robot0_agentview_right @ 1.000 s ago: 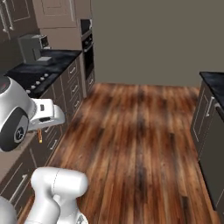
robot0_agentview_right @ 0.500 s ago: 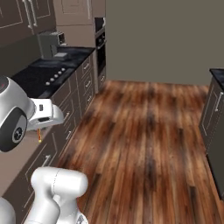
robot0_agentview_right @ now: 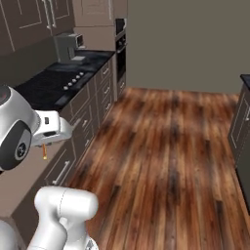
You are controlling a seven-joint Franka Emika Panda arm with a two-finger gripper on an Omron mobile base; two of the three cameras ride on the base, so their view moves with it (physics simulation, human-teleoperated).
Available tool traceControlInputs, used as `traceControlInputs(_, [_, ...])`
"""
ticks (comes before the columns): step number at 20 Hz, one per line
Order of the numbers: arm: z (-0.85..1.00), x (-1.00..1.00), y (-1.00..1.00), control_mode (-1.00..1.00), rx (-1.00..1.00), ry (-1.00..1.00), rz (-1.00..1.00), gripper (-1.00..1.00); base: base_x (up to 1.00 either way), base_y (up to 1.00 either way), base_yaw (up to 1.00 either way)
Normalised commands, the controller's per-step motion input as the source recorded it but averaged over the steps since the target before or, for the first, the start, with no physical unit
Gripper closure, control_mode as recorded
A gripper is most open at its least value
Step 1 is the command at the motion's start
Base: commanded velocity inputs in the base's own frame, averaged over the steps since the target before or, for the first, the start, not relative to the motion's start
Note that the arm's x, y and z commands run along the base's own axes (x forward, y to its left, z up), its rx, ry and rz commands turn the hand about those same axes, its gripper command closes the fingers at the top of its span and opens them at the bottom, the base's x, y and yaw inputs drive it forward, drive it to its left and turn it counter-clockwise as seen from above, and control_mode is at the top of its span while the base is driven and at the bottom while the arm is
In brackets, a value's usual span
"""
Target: Organize the utensils by type. Pick up the wooden spoons from the counter and place them in the open cabinet. Then pick up the metallic utensils from the counter and place them in the open drawer.
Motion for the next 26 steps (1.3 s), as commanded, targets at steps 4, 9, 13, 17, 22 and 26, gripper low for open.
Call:
traceControlInputs(4, [0.00, 0.00, 0.00, 1.00, 0.00, 0.00, 0.00, 1.00, -0.58, 0.40, 0.07])
traceControlInputs(9, [0.00, 0.00, 0.00, 1.00, 0.00, 0.00, 0.00, 1.00, -0.68, 0.29, 0.07])
traceControlInputs(13, [0.00, 0.00, 0.00, 1.00, 0.00, 0.00, 0.00, 1.00, -0.75, 0.20, 0.06])
traceControlInputs(17, [0.00, 0.00, 0.00, 1.00, 0.00, 0.00, 0.00, 1.00, -0.27, 0.38, 0.05])
traceControlInputs(22, [0.00, 0.00, 0.00, 1.00, 0.00, 0.00, 0.00, 1.00, -0.04, 0.65, 0.02])
traceControlInputs(26, [0.00, 0.00, 0.00, 1.00, 0.00, 0.00, 0.00, 1.00, -0.83, 0.70, 0.00])
